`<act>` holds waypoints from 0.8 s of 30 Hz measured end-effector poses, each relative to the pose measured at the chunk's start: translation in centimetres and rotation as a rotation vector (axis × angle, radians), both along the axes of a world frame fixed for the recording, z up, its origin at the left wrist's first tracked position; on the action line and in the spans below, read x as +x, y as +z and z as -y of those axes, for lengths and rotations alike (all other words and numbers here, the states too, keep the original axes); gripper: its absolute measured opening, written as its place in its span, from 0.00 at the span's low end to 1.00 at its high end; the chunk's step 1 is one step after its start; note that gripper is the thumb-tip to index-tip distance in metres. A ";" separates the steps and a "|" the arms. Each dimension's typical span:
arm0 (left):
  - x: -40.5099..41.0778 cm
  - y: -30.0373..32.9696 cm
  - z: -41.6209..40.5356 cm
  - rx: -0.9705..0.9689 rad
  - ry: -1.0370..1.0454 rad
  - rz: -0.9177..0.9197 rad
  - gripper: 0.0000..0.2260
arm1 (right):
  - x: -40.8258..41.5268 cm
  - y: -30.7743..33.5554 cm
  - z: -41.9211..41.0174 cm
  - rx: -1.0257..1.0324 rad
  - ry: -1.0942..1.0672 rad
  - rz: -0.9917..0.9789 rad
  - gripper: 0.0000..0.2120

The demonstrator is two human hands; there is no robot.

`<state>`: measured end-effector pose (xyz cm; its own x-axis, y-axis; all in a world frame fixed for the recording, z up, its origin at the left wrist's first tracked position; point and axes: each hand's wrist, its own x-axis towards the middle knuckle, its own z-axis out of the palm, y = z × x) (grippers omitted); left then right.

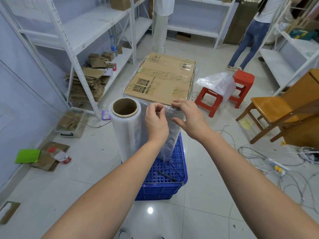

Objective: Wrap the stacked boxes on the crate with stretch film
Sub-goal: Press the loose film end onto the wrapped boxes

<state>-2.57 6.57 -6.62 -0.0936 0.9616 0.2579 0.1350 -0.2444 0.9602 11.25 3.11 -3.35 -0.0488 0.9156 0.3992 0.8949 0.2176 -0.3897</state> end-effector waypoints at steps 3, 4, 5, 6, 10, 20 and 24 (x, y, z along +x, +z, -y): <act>0.5 -0.2 0.2 -0.004 0.015 0.039 0.08 | -0.1 -0.4 -0.3 0.034 -0.012 -0.015 0.24; 0.6 -0.2 0.3 -0.010 0.018 0.053 0.09 | -0.1 -0.5 -0.4 0.052 -0.021 -0.023 0.23; 0.8 -0.2 0.3 -0.012 0.022 0.068 0.10 | -0.1 -0.6 -0.5 0.068 -0.034 -0.028 0.21; 0.9 -0.2 0.4 -0.014 0.024 0.081 0.11 | -0.2 -0.6 -0.6 0.082 -0.050 -0.026 0.19; 1.4 -0.3 0.5 -0.039 0.011 0.116 0.11 | -0.6 -0.8 -1.3 0.137 -0.118 0.009 0.14; 0.4 -3.7 1.9 -0.191 0.002 0.062 0.13 | -1.5 -0.1 -2.0 0.164 -0.208 0.058 0.15; -0.2 -4.8 1.9 -0.284 -0.021 0.024 0.08 | -2.2 0.4 -2.7 0.143 -0.277 0.137 0.20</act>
